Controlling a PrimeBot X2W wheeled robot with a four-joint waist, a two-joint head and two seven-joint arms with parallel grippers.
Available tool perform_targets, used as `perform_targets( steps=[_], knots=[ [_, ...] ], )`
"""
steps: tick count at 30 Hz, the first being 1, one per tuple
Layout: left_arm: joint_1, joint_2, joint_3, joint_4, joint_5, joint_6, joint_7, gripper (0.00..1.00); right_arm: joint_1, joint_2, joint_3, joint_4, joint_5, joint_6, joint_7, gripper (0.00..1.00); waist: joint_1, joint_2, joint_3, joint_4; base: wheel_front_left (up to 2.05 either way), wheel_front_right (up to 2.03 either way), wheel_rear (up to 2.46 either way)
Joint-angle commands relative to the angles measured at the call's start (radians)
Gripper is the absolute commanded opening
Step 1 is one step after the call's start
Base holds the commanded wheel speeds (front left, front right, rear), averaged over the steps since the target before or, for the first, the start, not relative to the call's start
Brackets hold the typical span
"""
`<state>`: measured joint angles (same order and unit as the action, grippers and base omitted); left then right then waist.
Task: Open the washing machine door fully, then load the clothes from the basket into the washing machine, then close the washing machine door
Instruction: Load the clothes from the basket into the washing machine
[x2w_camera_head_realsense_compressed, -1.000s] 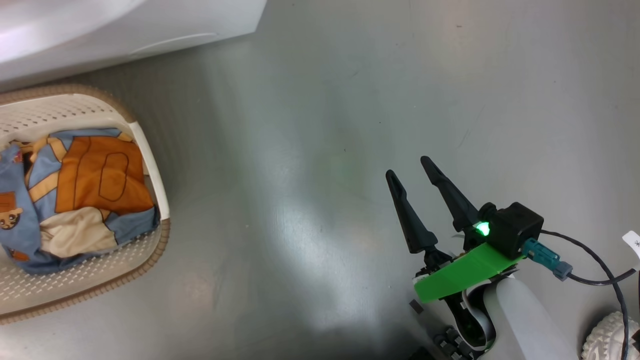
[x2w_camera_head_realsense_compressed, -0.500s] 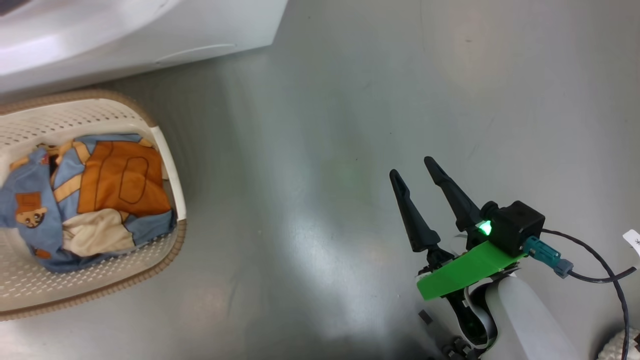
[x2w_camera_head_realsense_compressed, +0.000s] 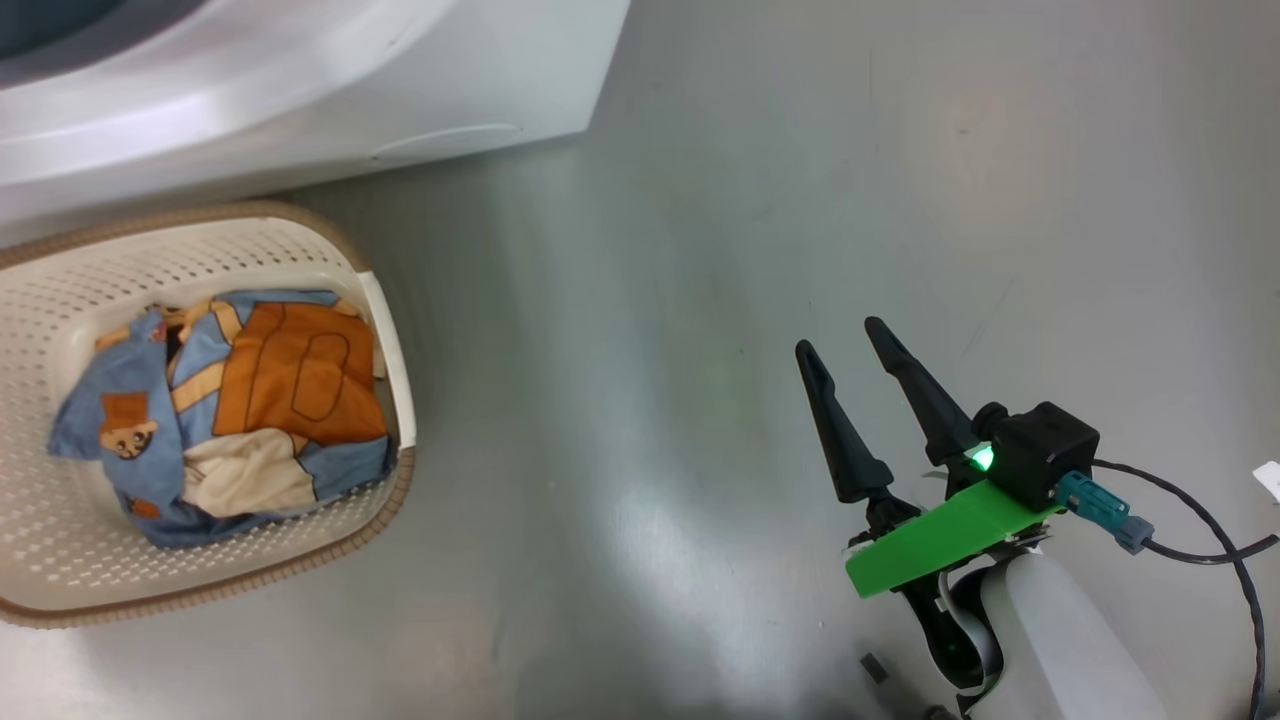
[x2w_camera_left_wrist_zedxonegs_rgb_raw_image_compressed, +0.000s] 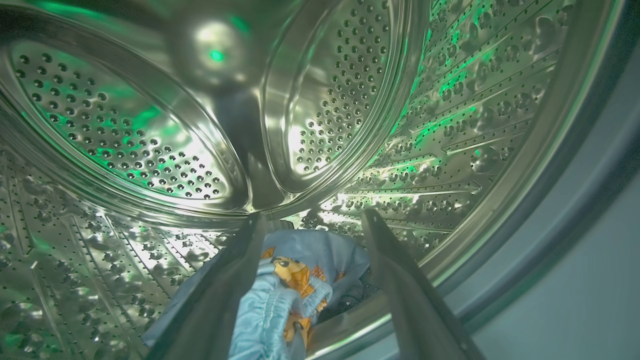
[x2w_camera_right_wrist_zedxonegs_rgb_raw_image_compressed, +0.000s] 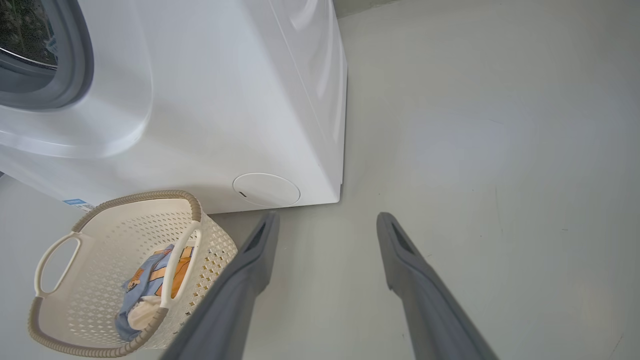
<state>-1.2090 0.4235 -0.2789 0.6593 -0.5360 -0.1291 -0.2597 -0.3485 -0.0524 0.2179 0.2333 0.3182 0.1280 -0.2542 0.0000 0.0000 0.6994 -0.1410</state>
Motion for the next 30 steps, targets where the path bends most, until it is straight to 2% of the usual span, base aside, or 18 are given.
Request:
perform_targets(
  steps=[1,15,30],
  knots=[
    [0.024,0.047,0.025,-0.032,-0.008,-0.002,-0.002,1.00,0.015,0.002,0.019,-0.013,-0.001,0.003,-0.008,1.00,0.0000,0.0000,-0.017,0.009,0.00,0.00,0.00],
    [0.258,-0.001,0.103,-0.182,0.010,-0.002,-0.002,1.00,0.033,0.002,-0.011,0.013,-0.014,0.003,-0.008,1.00,0.0000,0.0000,-0.121,0.041,0.00,0.00,0.00],
    [0.608,-0.093,0.240,-0.427,0.104,-0.002,-0.002,1.00,0.077,0.002,-0.027,0.042,-0.028,0.003,-0.008,1.00,0.0000,0.0000,-0.261,0.069,0.00,0.00,0.00]
  ],
)
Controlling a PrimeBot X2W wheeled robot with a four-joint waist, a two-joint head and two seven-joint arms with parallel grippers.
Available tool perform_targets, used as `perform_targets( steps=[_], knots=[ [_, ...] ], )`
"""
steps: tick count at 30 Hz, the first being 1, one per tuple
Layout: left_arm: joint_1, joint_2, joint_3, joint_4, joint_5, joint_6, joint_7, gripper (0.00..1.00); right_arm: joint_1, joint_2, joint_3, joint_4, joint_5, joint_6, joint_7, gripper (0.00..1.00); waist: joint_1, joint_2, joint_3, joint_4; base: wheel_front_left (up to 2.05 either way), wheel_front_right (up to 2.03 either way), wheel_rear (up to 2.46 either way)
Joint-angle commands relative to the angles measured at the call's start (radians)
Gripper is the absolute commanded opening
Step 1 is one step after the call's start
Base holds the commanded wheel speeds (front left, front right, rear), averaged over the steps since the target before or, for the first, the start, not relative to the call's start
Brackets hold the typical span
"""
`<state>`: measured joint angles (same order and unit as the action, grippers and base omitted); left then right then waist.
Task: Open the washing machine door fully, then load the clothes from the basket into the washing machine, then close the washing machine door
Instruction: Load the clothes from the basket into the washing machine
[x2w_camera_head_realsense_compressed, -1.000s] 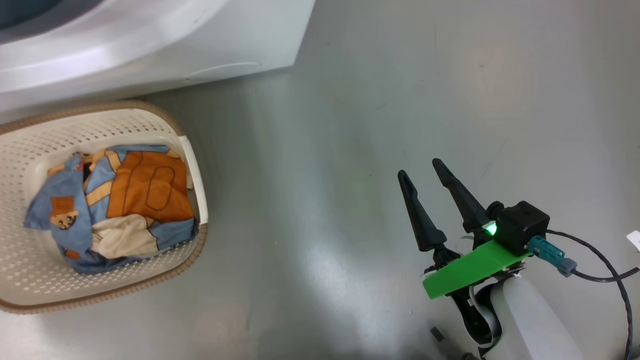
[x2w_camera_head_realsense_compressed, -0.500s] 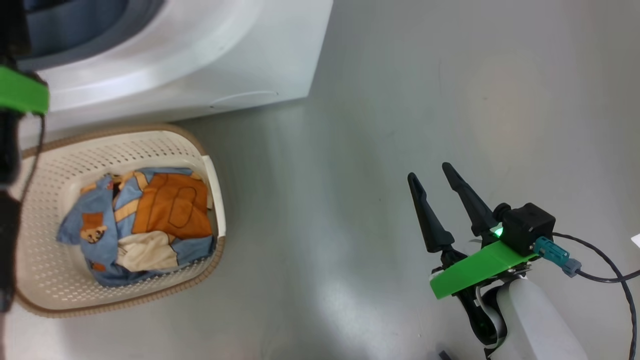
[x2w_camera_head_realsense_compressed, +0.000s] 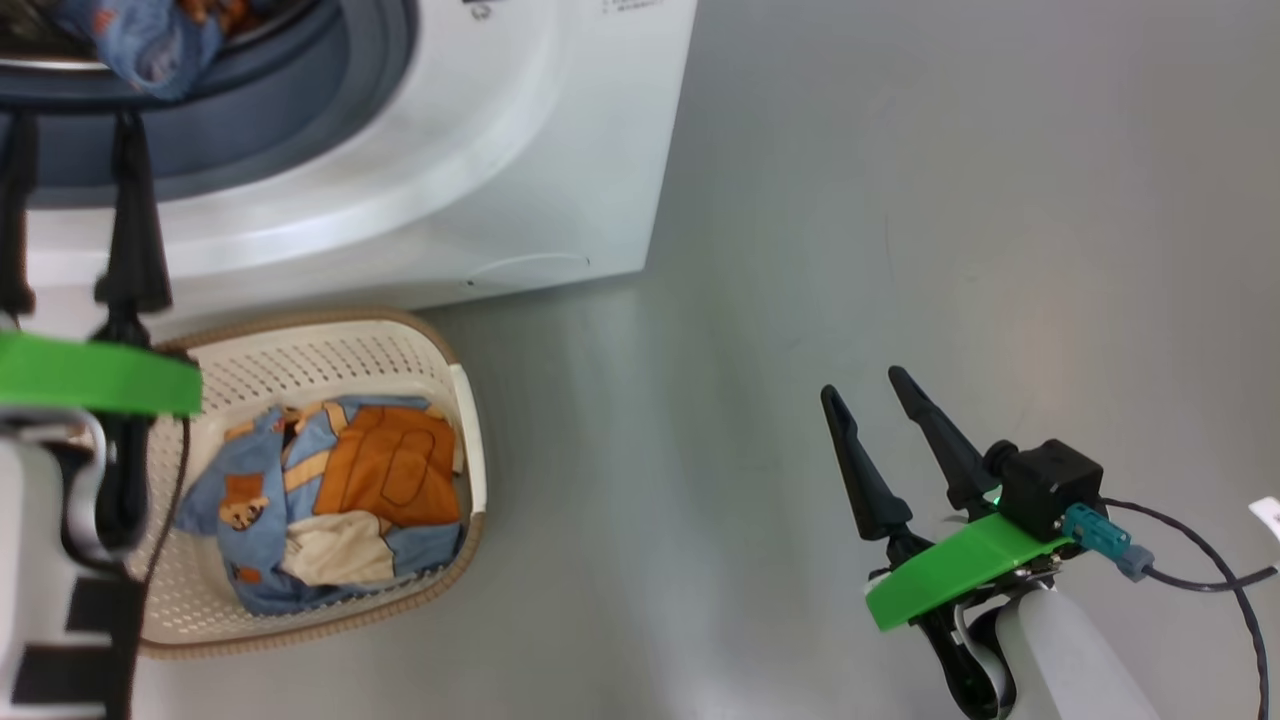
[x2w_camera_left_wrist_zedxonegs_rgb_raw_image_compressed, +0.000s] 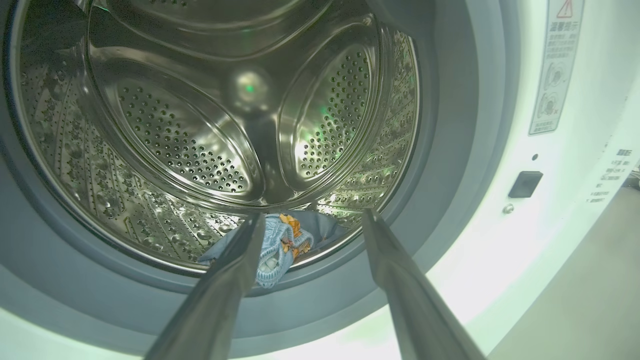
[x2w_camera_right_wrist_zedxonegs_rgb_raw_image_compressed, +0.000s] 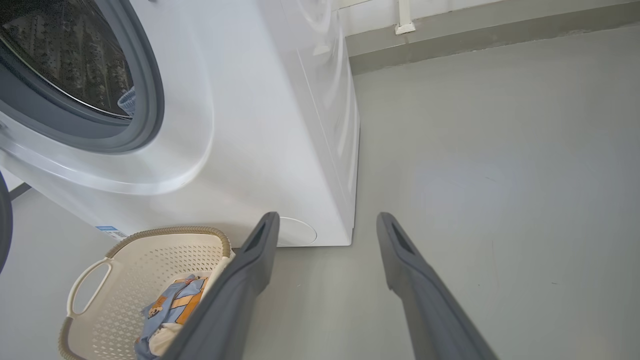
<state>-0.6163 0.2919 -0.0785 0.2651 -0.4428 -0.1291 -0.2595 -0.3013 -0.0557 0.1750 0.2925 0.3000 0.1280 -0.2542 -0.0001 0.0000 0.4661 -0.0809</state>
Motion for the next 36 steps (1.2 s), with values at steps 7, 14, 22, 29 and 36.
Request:
perform_targets(
  steps=[7,14,22,29,36],
  knots=[
    [0.136,-0.018,0.106,-0.121,0.027,-0.002,-0.002,1.00,0.044,0.005,0.010,-0.006,-0.022,0.003,-0.008,1.00,0.0001,0.0000,-0.078,0.011,0.00,0.00,0.00],
    [0.287,-0.044,0.160,-0.194,0.068,-0.002,-0.002,1.00,0.064,0.005,0.009,0.005,-0.029,0.003,-0.008,1.00,0.0001,0.0000,-0.145,0.004,0.00,0.00,0.00],
    [0.415,-0.097,0.216,-0.244,0.126,-0.002,-0.002,1.00,0.089,0.005,-0.001,0.006,-0.048,0.003,-0.008,1.00,0.0001,0.0000,-0.201,0.012,0.00,0.00,0.00],
    [0.537,-0.154,0.251,-0.239,0.155,-0.002,-0.002,1.00,0.111,0.005,-0.006,0.005,-0.063,0.003,-0.008,1.00,0.0001,0.0000,-0.259,0.012,0.00,0.00,0.00],
    [0.619,-0.188,0.239,-0.251,0.174,-0.002,-0.002,1.00,0.131,0.005,-0.017,0.007,-0.080,0.003,-0.008,1.00,0.0001,0.0000,-0.306,0.015,0.00,0.00,0.00]
  ],
)
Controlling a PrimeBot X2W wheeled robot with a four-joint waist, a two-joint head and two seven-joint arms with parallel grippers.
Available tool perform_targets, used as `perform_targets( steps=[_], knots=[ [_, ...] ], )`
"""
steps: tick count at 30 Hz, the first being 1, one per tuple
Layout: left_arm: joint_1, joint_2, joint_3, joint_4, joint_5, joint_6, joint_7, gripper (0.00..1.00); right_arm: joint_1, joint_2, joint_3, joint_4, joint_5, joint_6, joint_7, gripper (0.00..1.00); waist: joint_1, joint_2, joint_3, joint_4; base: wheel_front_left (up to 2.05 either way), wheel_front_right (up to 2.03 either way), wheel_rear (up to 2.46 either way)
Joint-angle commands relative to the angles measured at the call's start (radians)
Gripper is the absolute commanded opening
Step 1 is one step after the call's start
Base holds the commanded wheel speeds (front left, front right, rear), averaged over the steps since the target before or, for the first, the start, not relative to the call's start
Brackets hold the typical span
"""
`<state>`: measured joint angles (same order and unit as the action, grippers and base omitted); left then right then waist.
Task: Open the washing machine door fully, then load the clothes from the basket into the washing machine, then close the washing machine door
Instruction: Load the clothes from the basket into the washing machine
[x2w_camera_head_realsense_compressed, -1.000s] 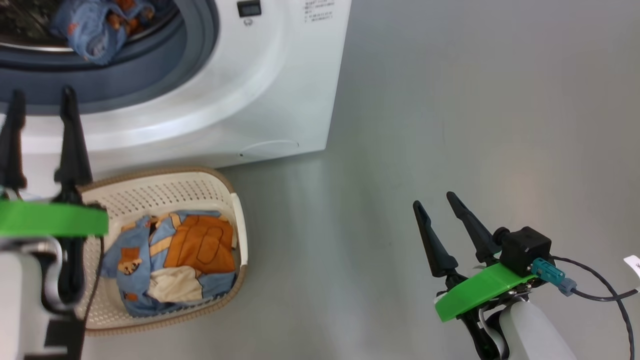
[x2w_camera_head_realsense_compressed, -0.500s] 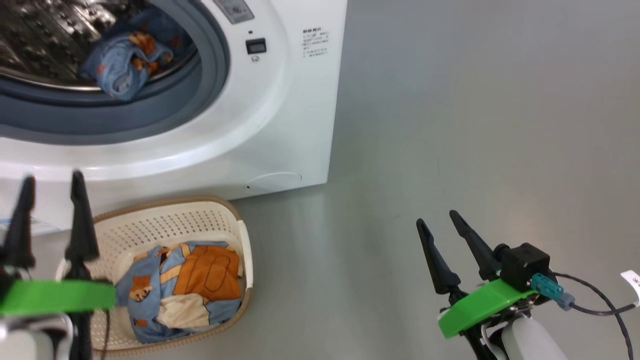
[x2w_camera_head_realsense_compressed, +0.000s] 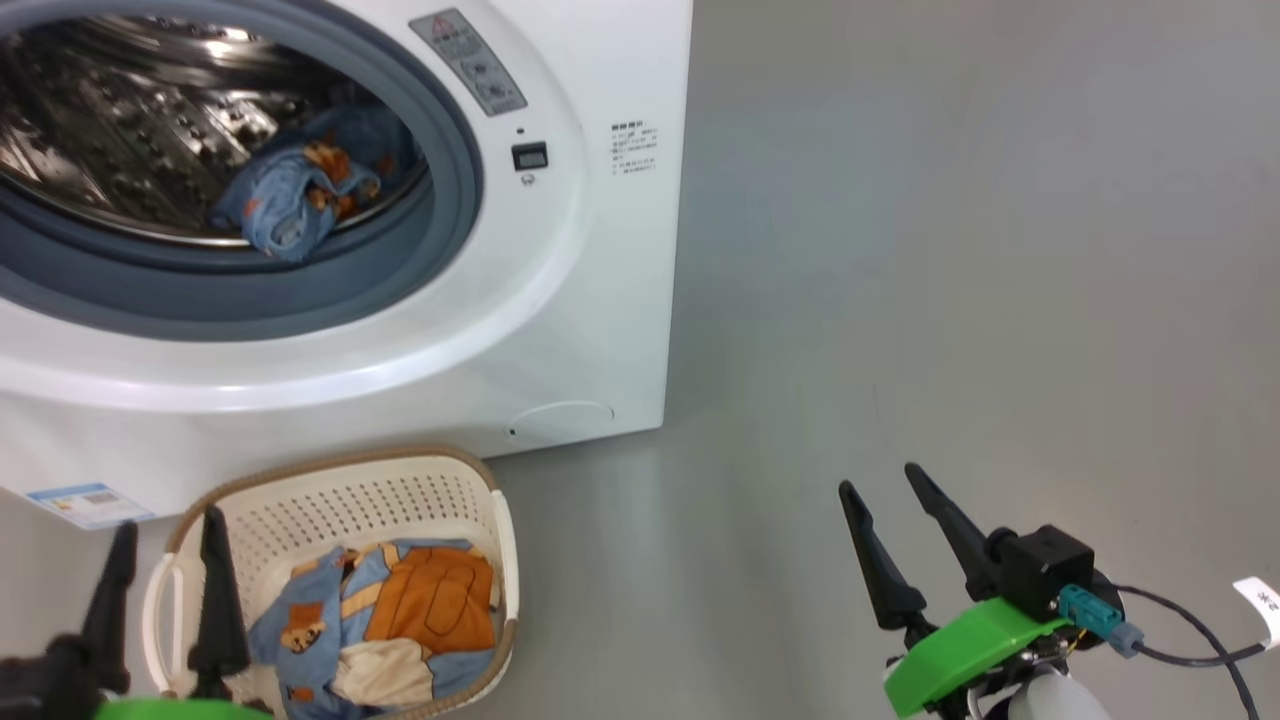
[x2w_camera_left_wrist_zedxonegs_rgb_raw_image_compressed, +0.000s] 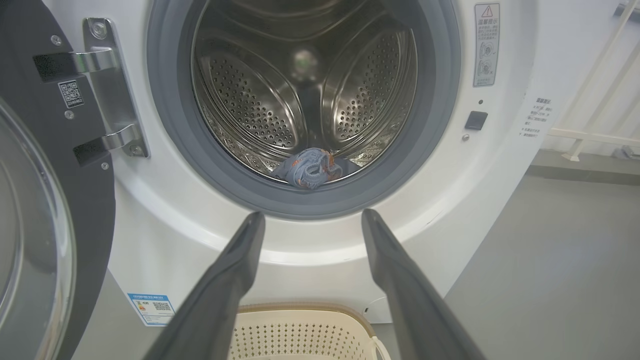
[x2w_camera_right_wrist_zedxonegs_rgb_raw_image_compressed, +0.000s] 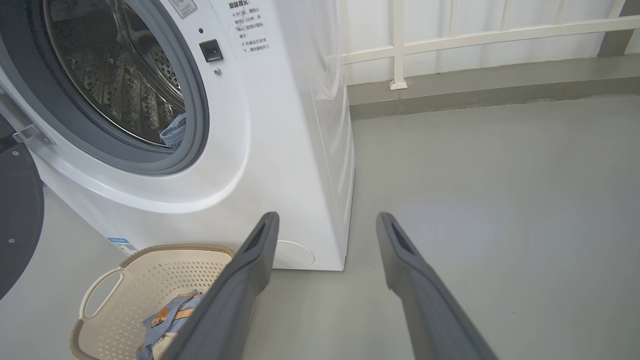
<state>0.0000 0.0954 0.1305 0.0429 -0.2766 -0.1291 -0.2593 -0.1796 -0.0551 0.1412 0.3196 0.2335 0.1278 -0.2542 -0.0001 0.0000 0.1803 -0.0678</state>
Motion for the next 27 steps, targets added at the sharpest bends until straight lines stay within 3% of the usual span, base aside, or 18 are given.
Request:
perform_targets(
  steps=[1,27],
  knots=[
    [0.014,0.004,0.031,-0.029,0.011,-0.002,-0.002,1.00,0.013,0.005,0.016,-0.018,-0.016,0.003,-0.008,1.00,0.0001,0.0000,-0.028,0.001,0.00,0.00,0.00],
    [0.145,-0.045,0.069,-0.038,0.036,-0.002,-0.002,1.00,0.065,0.005,-0.005,-0.011,-0.022,0.003,-0.008,1.00,0.0001,0.0000,-0.100,0.016,0.00,0.00,0.00]
  ],
)
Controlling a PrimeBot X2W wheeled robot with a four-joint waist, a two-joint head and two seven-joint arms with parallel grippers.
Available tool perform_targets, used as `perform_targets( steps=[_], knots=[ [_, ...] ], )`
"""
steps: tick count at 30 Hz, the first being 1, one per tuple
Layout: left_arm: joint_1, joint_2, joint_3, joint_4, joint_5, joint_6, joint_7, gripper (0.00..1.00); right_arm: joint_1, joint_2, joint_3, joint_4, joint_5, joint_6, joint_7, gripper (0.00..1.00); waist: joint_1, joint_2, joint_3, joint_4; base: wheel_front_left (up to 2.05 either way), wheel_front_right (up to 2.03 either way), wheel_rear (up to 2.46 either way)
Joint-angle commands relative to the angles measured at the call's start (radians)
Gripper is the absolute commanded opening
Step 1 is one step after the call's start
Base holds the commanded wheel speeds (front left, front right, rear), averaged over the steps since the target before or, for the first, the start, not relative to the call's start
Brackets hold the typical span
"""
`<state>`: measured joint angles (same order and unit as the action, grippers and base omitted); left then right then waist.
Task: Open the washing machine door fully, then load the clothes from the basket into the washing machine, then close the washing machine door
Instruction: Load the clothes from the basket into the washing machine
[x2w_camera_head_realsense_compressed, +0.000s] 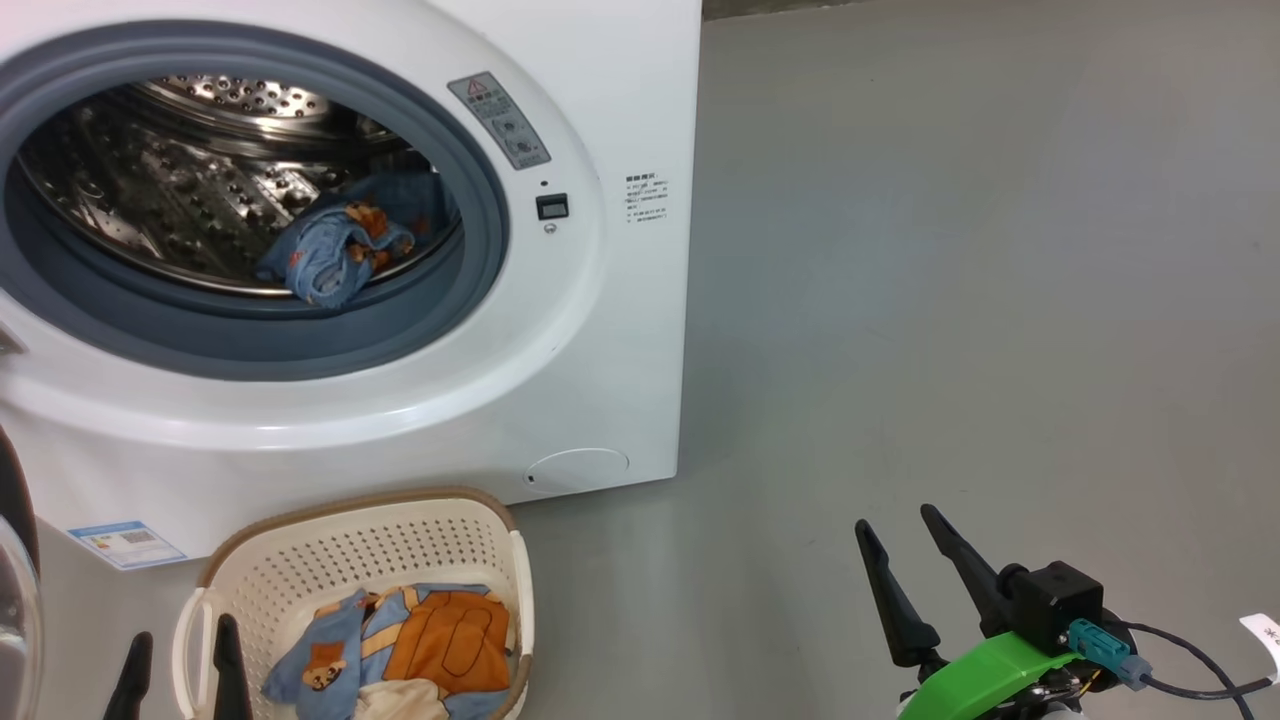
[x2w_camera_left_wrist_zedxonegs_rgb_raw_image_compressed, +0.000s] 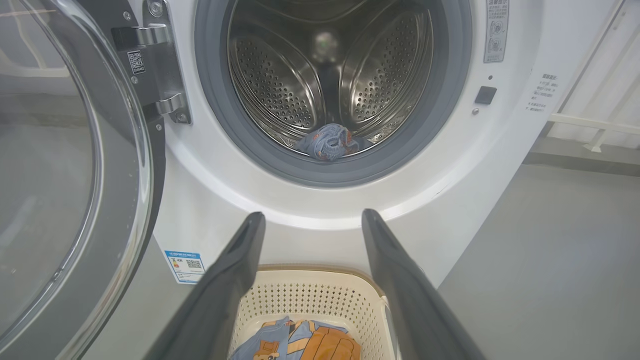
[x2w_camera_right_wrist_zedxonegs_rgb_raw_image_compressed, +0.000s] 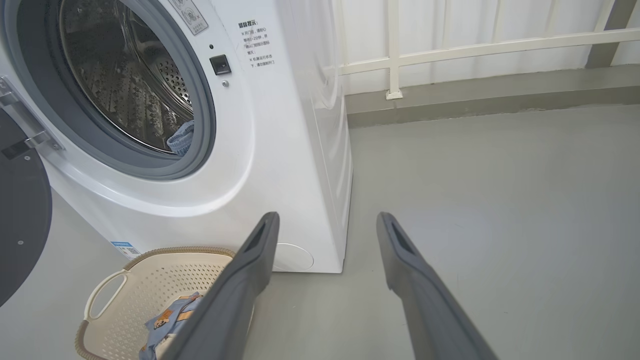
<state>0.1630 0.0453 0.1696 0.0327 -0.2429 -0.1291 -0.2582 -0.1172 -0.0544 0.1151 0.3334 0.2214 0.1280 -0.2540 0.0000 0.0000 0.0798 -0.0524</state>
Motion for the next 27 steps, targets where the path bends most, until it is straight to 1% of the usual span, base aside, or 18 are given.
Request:
perform_targets(
  steps=[1,17,27],
  knots=[
    [-0.017,0.005,0.028,-0.027,-0.001,-0.002,-0.004,1.00,0.002,0.004,0.022,-0.024,-0.011,0.003,-0.008,1.00,0.0000,0.0000,0.001,0.001,0.00,0.00,0.00],
    [-0.007,0.005,0.015,-0.008,-0.020,-0.002,-0.004,1.00,0.016,0.004,0.019,-0.022,-0.014,0.003,-0.008,1.00,0.0000,0.0000,0.003,0.002,0.00,0.00,0.00],
    [-0.042,0.005,-0.005,0.042,-0.028,-0.002,-0.004,1.00,0.002,0.004,0.023,-0.045,-0.023,0.003,-0.008,1.00,0.0000,0.0000,0.077,-0.006,0.00,0.00,0.00]
  ],
)
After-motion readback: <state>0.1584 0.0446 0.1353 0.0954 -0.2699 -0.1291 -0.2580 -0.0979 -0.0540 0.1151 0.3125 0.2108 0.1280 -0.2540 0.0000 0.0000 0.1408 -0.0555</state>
